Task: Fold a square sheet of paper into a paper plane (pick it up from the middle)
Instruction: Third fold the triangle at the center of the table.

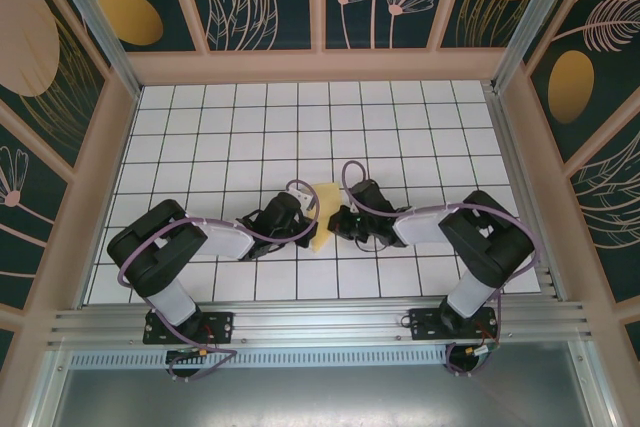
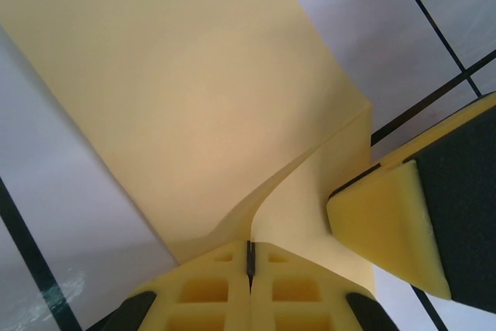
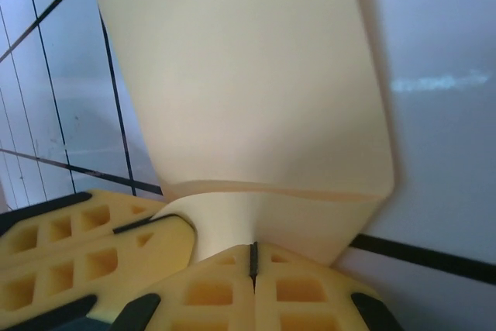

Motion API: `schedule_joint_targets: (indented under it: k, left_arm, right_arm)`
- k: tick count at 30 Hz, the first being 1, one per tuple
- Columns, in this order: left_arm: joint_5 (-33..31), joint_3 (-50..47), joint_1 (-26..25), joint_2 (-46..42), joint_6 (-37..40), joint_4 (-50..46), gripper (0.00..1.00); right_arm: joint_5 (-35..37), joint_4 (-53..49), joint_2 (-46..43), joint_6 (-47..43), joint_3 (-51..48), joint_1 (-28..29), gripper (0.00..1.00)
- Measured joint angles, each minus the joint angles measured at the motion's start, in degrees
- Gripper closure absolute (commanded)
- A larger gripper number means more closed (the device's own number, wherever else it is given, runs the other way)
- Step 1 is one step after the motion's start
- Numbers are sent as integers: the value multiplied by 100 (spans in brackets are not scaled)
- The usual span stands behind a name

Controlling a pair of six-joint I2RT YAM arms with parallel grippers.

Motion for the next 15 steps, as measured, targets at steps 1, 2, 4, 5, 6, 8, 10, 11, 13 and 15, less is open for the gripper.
schedule_joint_targets:
  k: [1, 2, 4, 5, 6, 8, 10, 11, 13, 15]
  left_arm:
    - [2, 0, 0, 0, -2, -7, 100]
    - [2, 0, 0, 0, 0, -11, 100]
    - [2, 0, 0, 0, 0, -13, 100]
    - [2, 2, 0, 0, 0, -13, 100]
    - [0, 4, 0, 0, 0, -15, 100]
    - [2, 4, 0, 0, 0, -15, 100]
    - [0, 4, 0, 0, 0, -15, 100]
    - [0, 4, 0, 0, 0, -15, 100]
    - [2, 4, 0, 0, 0, -15, 100]
    - [2, 4, 0, 0, 0, -15, 100]
  right_arm:
    - [0, -37, 17, -20, 33, -4, 94]
    - [-2, -101, 24, -44, 70, -4, 94]
    - [2, -229, 24, -122, 151, -9, 93]
    - [4, -302, 15, -140, 190, -13, 93]
    - [7, -361, -7, -164, 221, -28, 93]
    - [2, -461, -92, -221, 256, -98, 93]
    - [2, -498, -149, -282, 291, -205, 93]
    - [0, -498, -155, -304, 310, -258, 93]
    - [0, -498, -155, -326, 321, -337, 93]
    - [0, -490, -120, -337, 321, -372, 93]
